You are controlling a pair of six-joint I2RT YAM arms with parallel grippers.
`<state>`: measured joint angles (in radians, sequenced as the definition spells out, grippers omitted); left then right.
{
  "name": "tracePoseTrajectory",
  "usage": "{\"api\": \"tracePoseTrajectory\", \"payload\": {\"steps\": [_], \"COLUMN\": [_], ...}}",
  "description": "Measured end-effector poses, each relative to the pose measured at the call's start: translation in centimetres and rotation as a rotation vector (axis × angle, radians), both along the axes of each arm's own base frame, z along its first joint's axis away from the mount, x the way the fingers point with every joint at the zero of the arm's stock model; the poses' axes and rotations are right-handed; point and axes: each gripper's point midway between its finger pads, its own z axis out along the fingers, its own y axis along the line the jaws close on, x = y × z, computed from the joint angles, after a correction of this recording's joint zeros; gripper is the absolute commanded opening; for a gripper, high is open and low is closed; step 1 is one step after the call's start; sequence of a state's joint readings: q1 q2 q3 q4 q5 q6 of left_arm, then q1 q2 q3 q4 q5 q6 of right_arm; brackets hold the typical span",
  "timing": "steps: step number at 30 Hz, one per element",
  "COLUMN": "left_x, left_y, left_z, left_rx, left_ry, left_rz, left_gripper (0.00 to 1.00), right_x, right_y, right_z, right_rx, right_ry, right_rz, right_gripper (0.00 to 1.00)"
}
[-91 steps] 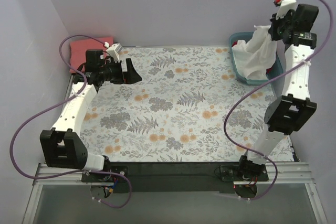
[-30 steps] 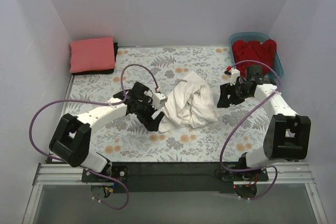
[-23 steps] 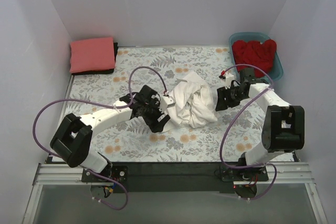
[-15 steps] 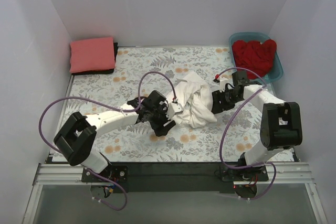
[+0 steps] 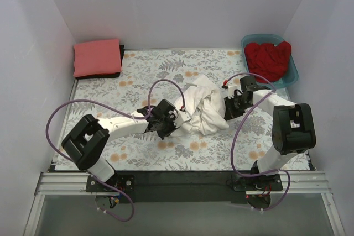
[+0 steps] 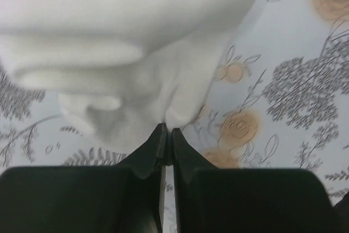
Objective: Fold and stack the t-shirts
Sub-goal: Flatten the tshirt out
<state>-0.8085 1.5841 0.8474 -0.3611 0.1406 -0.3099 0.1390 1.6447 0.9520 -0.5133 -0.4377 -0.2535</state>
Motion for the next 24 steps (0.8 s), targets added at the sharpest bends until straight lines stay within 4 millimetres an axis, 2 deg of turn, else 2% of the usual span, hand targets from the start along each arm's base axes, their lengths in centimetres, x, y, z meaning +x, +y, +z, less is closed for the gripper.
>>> {"api": "tracePoseTrajectory", "payload": {"steps": [3,5,7,10,11,13,16,19,22,24], "left_x": [0.4,2.2,4.6,8.3,9.0,9.6,10.2,11.9,12.3,12.1], "left_y": [2.9,5.9,8.7,12.7,13.8,15.9,19.9,26.3,31.7,33.7], "left_z": [1.0,3.2,6.6,13.2,15.1,17.5,18.9,19.3,18.8,18.1], "left_rx": [0.009,-0.029,-0.088,-0.186,-0.207,-0.228,-0.230,-0.213,-0.190,-0.177], "left_ry": [0.045,0.045,0.010,-0.126,-0.172,-0.238,-0.279,-0.289,-0.286,-0.270], "left_rz": [0.084,0.196,0.308,0.442,0.470,0.521,0.632,0.823,0.968,1.008], "left_gripper": [0.00,0.00,0.00,0.00,0.00,0.00,0.00,0.00,0.00,0.00], "right_x": [0.1,0.5,1.2,2.7,3.2,3.7,3.6,2.9,2.2,1.5], "right_y": [-0.6,-1.0,-1.3,-1.6,-1.8,-2.2,-3.1,-3.9,-4.3,-4.5], "right_z": [0.2,1.0,2.5,5.4,6.4,7.8,9.4,10.3,10.8,10.6], "right_rx": [-0.034,-0.056,-0.073,-0.097,-0.106,-0.133,-0.185,-0.228,-0.253,-0.264], "right_ry": [-0.019,-0.053,-0.107,-0.216,-0.256,-0.315,-0.382,-0.418,-0.436,-0.450], "right_rz": [0.004,0.015,0.025,0.045,0.055,0.071,0.100,0.140,0.188,0.231], "right_gripper": [0.01,0.01,0.01,0.01,0.01,0.01,0.01,0.01,0.01,0.01]}}
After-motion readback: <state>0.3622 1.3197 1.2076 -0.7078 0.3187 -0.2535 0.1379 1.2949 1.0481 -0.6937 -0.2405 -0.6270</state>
